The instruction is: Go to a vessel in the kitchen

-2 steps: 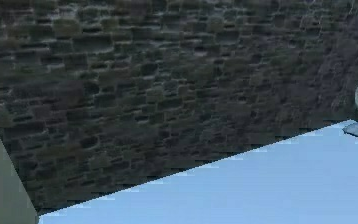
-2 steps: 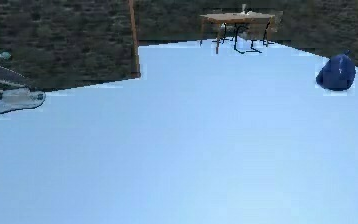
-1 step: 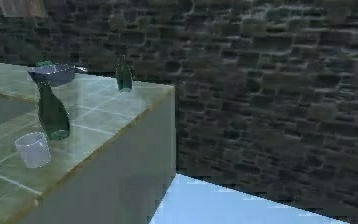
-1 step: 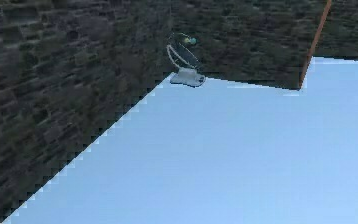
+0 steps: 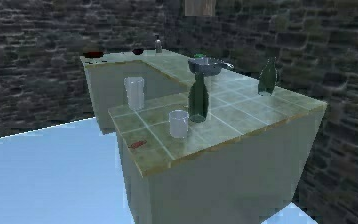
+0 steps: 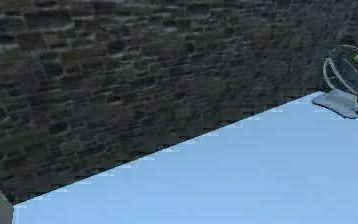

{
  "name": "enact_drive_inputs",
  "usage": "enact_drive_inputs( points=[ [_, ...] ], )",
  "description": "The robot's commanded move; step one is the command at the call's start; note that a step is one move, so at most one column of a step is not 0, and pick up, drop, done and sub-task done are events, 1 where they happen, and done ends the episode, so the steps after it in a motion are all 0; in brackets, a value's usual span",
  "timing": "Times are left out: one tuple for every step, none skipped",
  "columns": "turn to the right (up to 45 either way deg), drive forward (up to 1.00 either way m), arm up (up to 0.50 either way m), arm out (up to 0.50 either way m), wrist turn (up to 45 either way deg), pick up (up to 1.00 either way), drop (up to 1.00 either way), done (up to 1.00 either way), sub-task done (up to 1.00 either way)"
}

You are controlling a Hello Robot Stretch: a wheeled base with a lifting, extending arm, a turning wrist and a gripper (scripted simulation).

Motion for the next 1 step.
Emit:
enact_drive_inputs(
  points=[
    [0.0, 0.00, 0.00, 0.00, 0.0, 0.00, 0.00, 1.00, 0.00]
  ],
)
